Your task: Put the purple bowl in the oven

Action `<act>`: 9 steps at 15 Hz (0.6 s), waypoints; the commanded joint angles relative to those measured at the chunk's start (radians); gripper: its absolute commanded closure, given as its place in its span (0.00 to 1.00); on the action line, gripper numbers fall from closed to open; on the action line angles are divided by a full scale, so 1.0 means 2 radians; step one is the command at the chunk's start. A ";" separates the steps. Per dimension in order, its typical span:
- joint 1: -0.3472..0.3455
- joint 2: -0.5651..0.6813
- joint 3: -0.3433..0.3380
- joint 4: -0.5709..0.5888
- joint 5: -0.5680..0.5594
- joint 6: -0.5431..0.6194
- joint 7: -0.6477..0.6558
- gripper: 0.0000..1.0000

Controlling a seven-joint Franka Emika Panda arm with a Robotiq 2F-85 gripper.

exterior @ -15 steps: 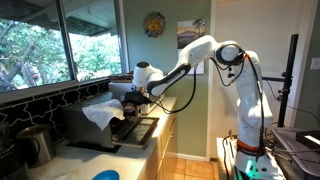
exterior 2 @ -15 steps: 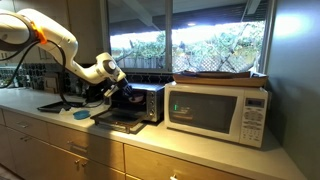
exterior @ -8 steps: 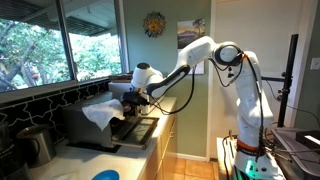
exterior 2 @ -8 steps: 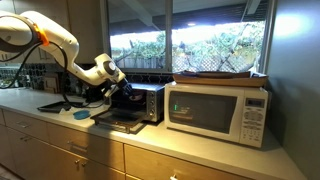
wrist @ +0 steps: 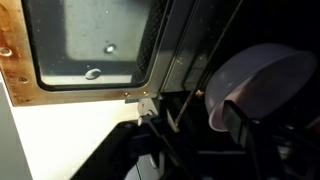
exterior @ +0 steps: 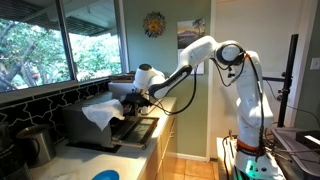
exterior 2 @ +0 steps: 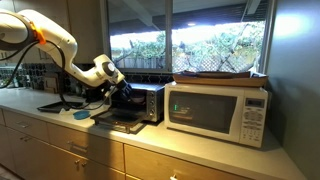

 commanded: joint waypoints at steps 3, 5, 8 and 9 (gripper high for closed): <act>0.009 -0.069 0.012 -0.062 -0.016 0.036 -0.022 0.00; 0.009 -0.095 0.026 -0.095 0.003 0.045 -0.057 0.00; 0.006 -0.148 0.043 -0.150 -0.009 0.076 -0.083 0.00; 0.012 -0.167 0.040 -0.169 -0.028 0.091 -0.078 0.00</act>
